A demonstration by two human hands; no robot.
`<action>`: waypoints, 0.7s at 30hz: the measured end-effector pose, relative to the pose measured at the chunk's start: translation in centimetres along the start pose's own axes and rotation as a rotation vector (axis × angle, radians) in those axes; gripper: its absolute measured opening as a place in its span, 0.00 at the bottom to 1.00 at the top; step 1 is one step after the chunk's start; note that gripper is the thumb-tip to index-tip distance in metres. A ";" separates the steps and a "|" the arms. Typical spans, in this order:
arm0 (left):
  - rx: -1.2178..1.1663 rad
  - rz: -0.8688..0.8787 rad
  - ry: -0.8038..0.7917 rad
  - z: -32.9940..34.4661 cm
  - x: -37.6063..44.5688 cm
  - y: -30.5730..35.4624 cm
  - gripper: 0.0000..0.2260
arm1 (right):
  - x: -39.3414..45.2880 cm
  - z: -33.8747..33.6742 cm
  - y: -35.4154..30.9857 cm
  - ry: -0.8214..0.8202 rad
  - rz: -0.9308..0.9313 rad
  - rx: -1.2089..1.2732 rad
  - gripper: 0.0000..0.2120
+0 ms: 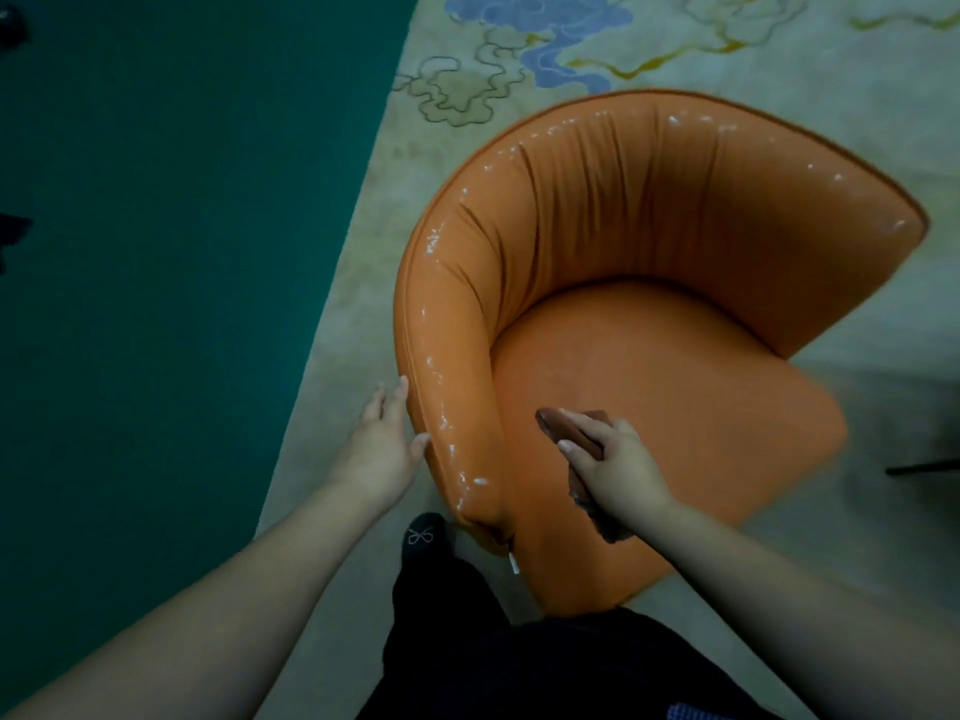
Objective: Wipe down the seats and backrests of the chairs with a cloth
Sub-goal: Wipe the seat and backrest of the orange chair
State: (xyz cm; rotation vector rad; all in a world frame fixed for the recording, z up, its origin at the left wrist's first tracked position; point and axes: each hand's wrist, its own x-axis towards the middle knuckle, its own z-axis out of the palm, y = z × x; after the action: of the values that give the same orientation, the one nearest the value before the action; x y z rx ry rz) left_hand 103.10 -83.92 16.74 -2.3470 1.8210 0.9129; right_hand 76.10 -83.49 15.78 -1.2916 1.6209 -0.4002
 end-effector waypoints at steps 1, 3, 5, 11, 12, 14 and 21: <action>0.001 0.032 -0.013 -0.4 1.0 -0.4 0.36 | -0.1 0.7 -0.3 0.042 0.017 0.024 0.18; -0.005 0.104 -0.049 -1.0 2.7 -1.1 0.39 | -0.4 2.6 -0.9 0.116 0.064 0.064 0.18; 0.006 0.169 -0.092 -1.3 4.0 -1.5 0.42 | -0.8 4.6 -1.3 0.195 0.108 0.133 0.18; 0.118 0.266 -0.123 -1.5 5.9 -1.8 0.45 | -3.0 9.6 -2.2 0.407 0.253 0.223 0.17; 0.141 0.272 -0.125 -1.5 6.0 -1.8 0.45 | -3.5 10.2 -2.3 0.431 0.272 0.219 0.17; 0.164 0.268 -0.124 -1.5 6.2 -1.7 0.45 | -4.4 11.1 -2.6 0.470 0.294 0.247 0.17; 0.154 0.293 -0.102 -1.4 6.6 -1.8 0.48 | -5.5 13.2 -2.8 0.564 0.294 0.243 0.18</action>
State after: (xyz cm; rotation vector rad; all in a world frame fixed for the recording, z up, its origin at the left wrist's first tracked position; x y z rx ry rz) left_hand 106.24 -89.65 14.29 -1.9420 2.1442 0.8624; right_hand 88.36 -75.73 14.47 -0.7735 2.1153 -0.7997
